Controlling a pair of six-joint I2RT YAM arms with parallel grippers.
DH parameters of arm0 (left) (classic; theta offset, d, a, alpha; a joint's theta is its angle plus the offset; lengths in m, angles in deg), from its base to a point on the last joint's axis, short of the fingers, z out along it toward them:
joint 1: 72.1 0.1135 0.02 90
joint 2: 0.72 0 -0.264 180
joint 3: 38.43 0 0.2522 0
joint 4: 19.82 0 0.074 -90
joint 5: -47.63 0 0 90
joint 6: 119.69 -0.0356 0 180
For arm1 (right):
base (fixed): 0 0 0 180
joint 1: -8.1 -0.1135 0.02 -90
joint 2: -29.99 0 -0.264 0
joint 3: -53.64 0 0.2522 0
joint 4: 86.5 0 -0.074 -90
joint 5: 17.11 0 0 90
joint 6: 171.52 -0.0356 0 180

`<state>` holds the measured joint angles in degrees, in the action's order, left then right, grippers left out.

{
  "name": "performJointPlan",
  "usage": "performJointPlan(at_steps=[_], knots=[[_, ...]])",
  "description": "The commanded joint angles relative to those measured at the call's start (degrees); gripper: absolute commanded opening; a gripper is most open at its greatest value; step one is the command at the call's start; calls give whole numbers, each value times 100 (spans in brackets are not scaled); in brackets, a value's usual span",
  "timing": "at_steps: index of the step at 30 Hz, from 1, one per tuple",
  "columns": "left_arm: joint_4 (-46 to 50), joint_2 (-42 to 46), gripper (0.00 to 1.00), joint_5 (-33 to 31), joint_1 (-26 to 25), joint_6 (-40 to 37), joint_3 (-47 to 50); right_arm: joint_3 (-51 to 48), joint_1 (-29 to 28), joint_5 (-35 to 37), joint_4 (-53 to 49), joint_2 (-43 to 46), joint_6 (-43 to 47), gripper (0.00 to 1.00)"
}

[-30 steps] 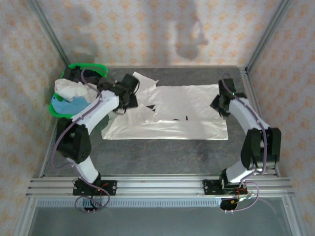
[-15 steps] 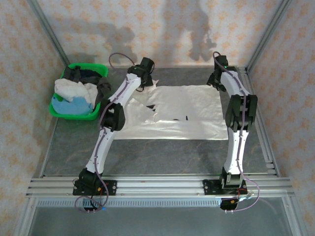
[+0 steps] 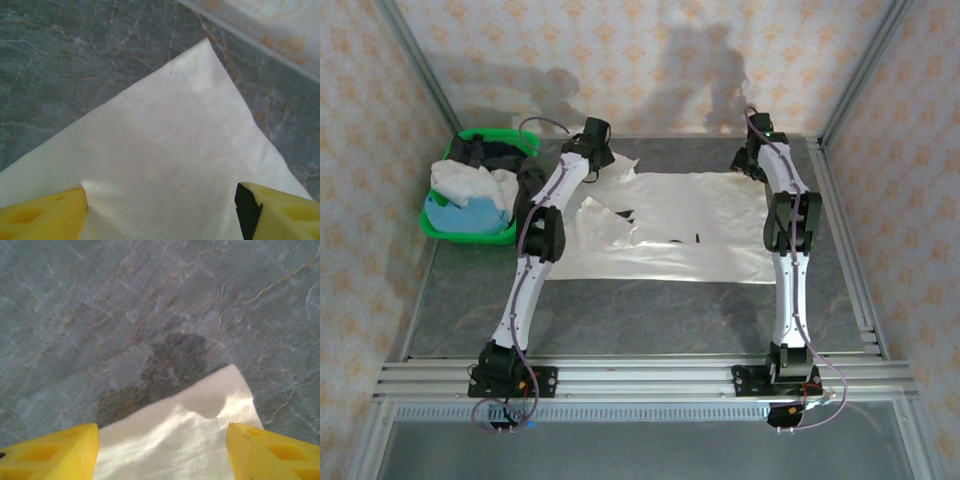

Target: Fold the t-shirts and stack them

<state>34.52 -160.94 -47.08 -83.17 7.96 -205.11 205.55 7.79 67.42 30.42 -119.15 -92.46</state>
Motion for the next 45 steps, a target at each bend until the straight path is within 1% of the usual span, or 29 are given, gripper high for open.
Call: performJointPlan(at_steps=[1,3,6,8,10,13,16,18,20,21,23,25,26,28,30,32,34,36,37,38,42,44,45], knots=[[-292,-219,79,82,85,387,-128,151,29,336,-394,-73,-150,68],[-284,-235,79,142,145,627,-125,128,27,524,-507,-41,-162,68],[-323,-201,78,533,212,914,-125,-24,31,679,-498,49,-106,67],[-315,-173,72,596,197,883,-115,-160,45,619,-419,93,-98,61],[-38,-145,68,667,196,914,-111,-240,74,464,-430,113,-109,54],[442,-22,68,1032,169,786,48,-623,83,320,-337,301,-52,54],[710,518,68,868,32,438,617,-1128,84,397,-224,661,-77,57],[796,989,72,546,-53,230,931,-1355,83,523,-199,968,-123,60],[835,1406,77,449,-109,19,1095,-1531,84,753,-229,1281,-272,63],[954,1589,86,306,-129,-64,1090,-1579,84,918,-340,1430,-465,64],[1203,1900,98,122,-150,-152,1122,-1858,52,1061,-391,1776,-625,67],[1467,2208,100,-18,-187,-265,1271,-2393,-24,1333,-334,2239,-775,70],[1554,2384,100,-126,-229,-348,1438,-2686,-75,1343,-254,2470,-780,71],[1689,2877,100,-543,-385,-506,2100,-3660,-247,1139,55,3111,-860,73],[1459,3489,100,-672,-576,-543,3148,-4767,-414,759,546,3780,-995,74],[896,4140,100,-513,-778,-500,4531,-5905,-556,348,1174,4408,-1240,75],[348,4670,99,-125,-932,-351,5754,-6817,-700,-2,1647,4867,-1493,75],[52,4969,97,83,-1002,-224,6631,-7350,-861,-5,1783,5104,-1596,75],[-43,5044,97,40,-1028,-161,7015,-7569,-911,20,1840,5174,-1619,76],[-84,5227,96,-17,-1037,-109,7285,-7737,-917,63,1868,5209,-1655,75],[-174,5462,95,-222,-1029,-13,8169,-8351,-918,385,1939,5249,-1791,74],[-299,5576,95,-231,-1029,38,8546,-8654,-897,496,2039,5324,-1870,74],[-355,5630,95,-224,-1029,73,8731,-8820,-885,501,2106,5377,-1942,72]])
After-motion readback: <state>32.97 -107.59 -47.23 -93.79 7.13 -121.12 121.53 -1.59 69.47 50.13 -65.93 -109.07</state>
